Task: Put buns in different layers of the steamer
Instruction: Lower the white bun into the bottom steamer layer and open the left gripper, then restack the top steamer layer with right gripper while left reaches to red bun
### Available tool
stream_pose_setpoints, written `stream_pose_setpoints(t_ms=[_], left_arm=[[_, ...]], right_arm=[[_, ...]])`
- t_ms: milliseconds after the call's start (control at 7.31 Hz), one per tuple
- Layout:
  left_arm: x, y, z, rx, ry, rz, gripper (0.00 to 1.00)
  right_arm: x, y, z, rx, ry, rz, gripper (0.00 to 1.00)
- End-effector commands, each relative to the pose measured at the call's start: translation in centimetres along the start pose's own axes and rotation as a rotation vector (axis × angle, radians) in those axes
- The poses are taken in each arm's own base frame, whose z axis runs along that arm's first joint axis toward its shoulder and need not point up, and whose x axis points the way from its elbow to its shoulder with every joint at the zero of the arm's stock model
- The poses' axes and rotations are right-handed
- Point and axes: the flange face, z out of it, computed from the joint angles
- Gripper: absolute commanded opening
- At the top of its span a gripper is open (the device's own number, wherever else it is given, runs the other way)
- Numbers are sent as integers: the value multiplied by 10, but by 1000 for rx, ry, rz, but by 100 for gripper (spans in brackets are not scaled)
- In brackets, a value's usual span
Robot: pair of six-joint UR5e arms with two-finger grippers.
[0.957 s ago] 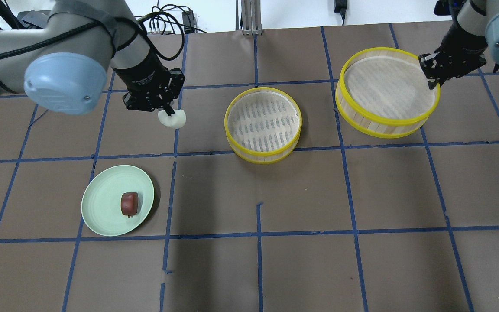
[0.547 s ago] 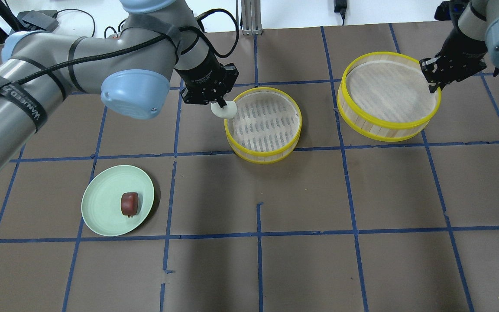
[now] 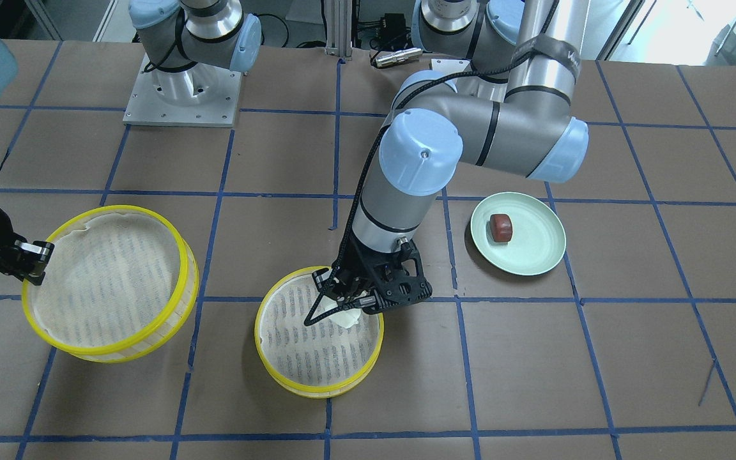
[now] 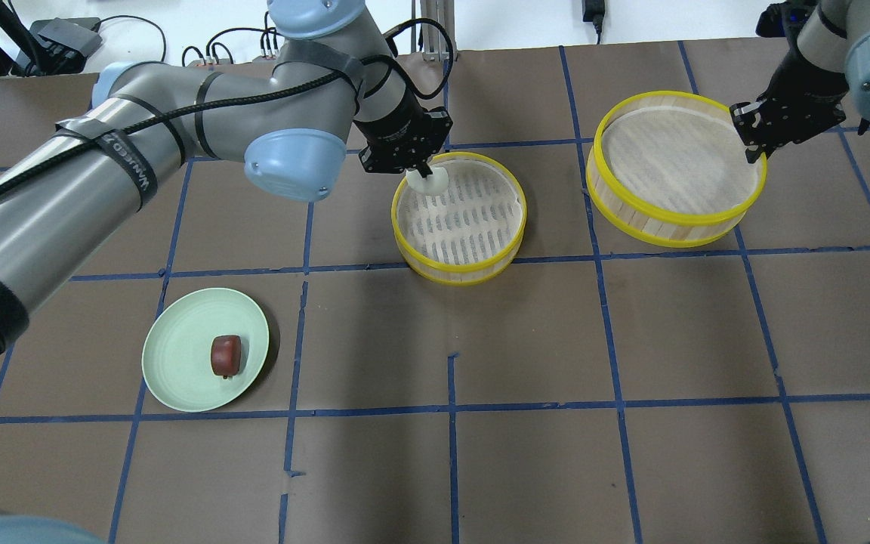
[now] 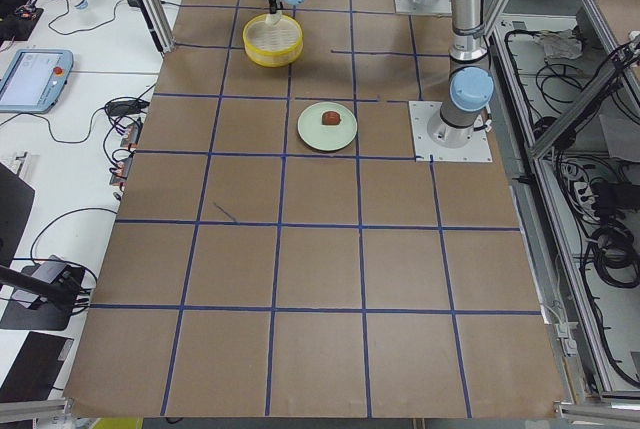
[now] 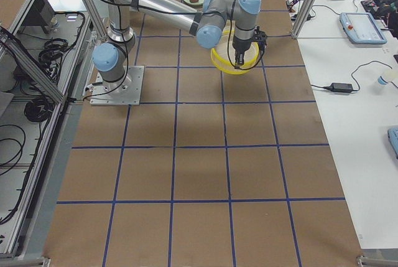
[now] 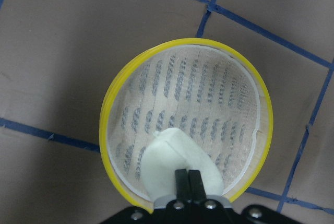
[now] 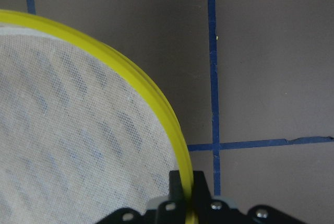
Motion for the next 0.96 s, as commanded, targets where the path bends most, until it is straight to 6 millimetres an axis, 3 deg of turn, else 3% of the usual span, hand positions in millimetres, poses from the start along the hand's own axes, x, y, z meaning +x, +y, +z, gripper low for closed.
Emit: stream_pose_setpoints(t_ms=[0,137,274,410,547,684,821], left_arm=[[1,-5,23,-4,12,35,90],[0,-5,23,-3,9,34,98],[0,-4,19,5,7,45,100],[-12,-2,-9,26,-3,119,100],[-41,-12,-40,16,-83,171,100],[-72,-23,-66,-15,-125,199,100],[-115,-33,-74,-73,-157,182,100]], right_arm=[[-1,0,0,-1,-2,2,1],[-1,0,1,-3,-2,3,1],[-1,0,-1,-1,-1,11,1],[-8,1,-8,14,0,16,1],[-15,3,-9,9,-8,66,1],[-47,3,-12,18,-29,103,1],[-96,4,-15,34,-27,76,1]])
